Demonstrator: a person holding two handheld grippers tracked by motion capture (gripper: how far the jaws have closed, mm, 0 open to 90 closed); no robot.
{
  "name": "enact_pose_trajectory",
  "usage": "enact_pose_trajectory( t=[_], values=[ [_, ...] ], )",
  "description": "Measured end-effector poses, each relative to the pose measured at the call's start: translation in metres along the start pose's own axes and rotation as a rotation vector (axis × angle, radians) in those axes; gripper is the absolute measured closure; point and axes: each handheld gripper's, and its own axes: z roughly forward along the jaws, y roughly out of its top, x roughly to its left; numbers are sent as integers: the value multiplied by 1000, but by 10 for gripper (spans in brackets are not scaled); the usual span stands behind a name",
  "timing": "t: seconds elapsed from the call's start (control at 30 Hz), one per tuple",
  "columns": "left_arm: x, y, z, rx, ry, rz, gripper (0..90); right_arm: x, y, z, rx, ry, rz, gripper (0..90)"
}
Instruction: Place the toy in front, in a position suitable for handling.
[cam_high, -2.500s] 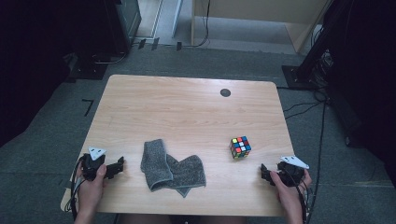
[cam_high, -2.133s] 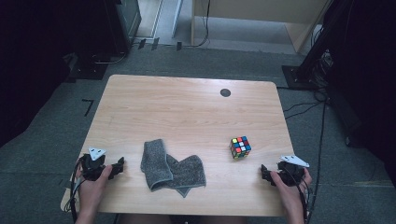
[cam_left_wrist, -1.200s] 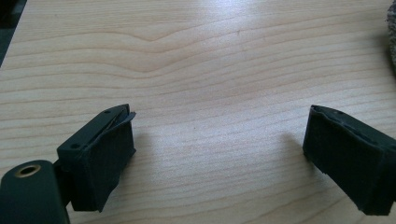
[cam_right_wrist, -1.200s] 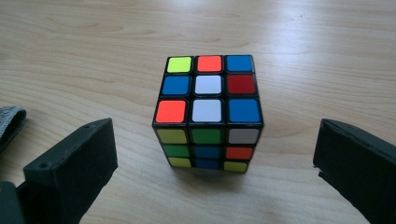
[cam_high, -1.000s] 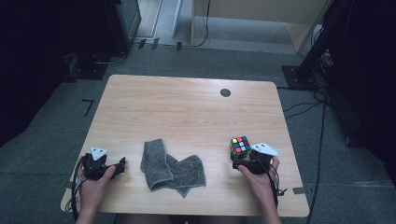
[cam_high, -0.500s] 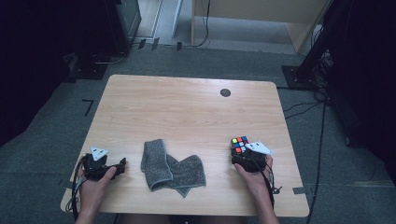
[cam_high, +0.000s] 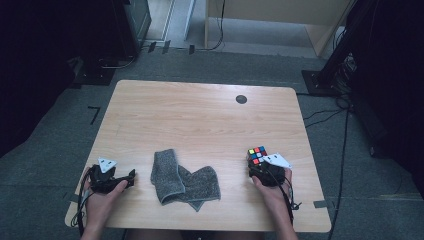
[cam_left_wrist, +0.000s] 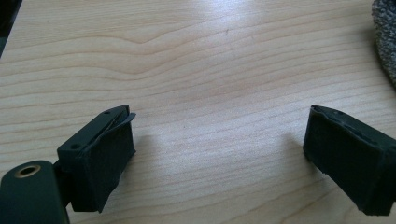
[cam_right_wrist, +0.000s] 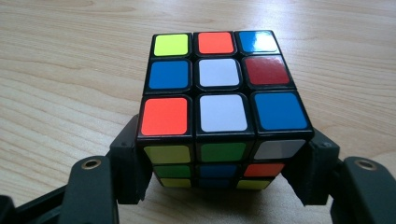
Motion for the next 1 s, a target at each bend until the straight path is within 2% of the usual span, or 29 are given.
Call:
enact_pose_trajectory(
  t=[0.13, 0.27, 0.47, 0.53, 0.57, 0.67, 0.83, 0.93, 1.0],
  values=[
    [-2, 1, -1, -17, 27, 17, 89, 1, 2, -4, -13, 5, -5, 342],
    [-6, 2, -1, -24, 26, 34, 89, 4, 3, -7, -16, 18, -19, 342],
    [-18, 6, -9, -50, -14, 37, 90, 8, 7, -12, -16, 59, -32, 342],
    [-25, 10, -13, -64, -57, 27, 90, 10, 9, -14, -14, 59, -42, 342],
    [-31, 13, -16, -73, -71, 34, 89, 11, 10, -15, -15, 59, -49, 341],
    [-46, 20, -20, -88, -99, 73, 90, 13, 13, -21, -17, 76, -59, 342],
    [-76, 26, -26, -103, -162, 137, 89, 16, 18, -27, -18, 103, -46, 341],
    [-93, 26, -26, -112, -187, 193, 89, 21, 20, -29, -24, 106, -48, 342],
    [-106, 27, -23, -100, -208, 241, 85, 28, 23, -28, -24, 132, -37, 341]
  ],
)
